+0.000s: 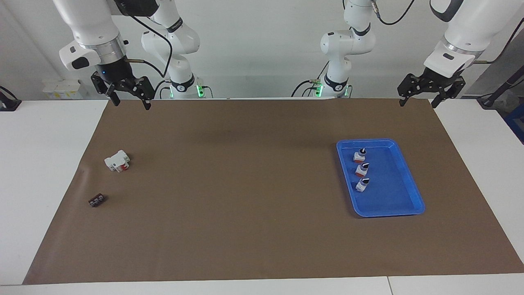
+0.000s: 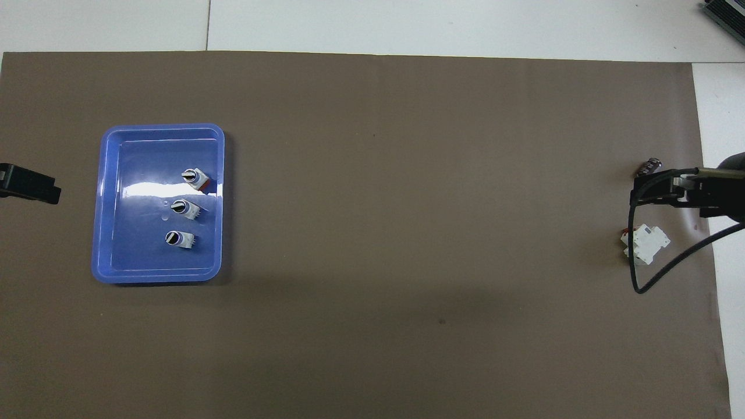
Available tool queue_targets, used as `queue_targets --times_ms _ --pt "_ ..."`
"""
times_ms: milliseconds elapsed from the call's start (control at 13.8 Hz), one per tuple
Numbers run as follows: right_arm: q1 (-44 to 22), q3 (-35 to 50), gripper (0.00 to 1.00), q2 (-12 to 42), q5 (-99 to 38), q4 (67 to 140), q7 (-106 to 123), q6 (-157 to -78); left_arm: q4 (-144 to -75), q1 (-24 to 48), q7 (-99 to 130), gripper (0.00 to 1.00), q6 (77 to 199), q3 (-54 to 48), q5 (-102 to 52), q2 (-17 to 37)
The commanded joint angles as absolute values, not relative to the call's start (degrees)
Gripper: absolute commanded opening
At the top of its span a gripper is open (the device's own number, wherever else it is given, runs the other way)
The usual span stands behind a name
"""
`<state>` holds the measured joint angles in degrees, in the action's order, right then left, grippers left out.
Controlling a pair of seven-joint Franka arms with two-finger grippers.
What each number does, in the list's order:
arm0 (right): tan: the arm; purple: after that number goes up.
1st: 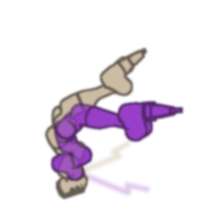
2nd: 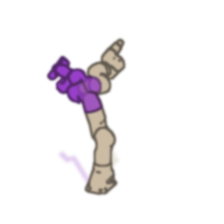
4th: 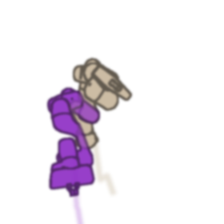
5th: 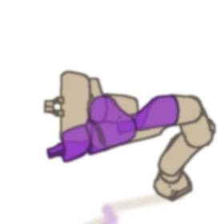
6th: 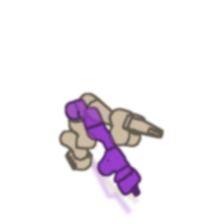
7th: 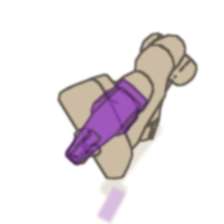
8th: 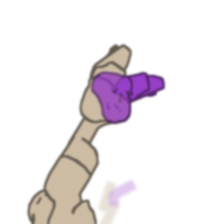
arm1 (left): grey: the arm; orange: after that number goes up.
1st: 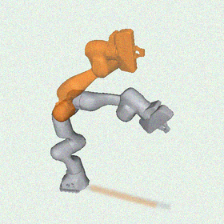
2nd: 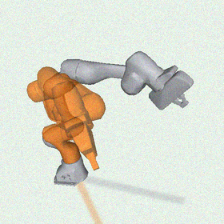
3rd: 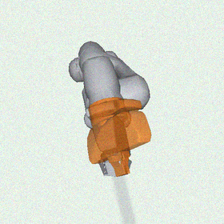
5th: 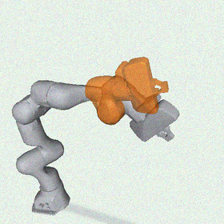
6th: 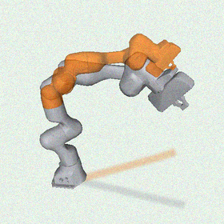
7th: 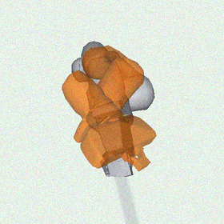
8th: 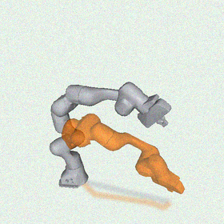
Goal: Turn and place switch with both arms
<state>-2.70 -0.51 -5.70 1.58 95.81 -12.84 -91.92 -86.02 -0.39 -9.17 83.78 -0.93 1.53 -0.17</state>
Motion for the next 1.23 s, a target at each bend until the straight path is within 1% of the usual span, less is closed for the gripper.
queue_targets --times_ms 0,797,1159 --pt "-2.5 -0.5 1.00 -6.8 1.7 96.4 -11.9 -91.3 -90.2 -1.0 -9.8 1.00 83.2 -0.8 0.9 -3.7" --pt "-2.5 -0.5 1.00 -6.8 1.7 96.4 -11.9 -91.3 -90.3 -1.8 -8.8 1.00 84.3 -0.4 0.8 -3.7" --pt "-2.5 -0.5 1.00 -6.8 1.7 96.4 -12.0 -91.3 -90.8 -1.8 -4.8 1.00 85.2 -0.6 0.8 -3.8"
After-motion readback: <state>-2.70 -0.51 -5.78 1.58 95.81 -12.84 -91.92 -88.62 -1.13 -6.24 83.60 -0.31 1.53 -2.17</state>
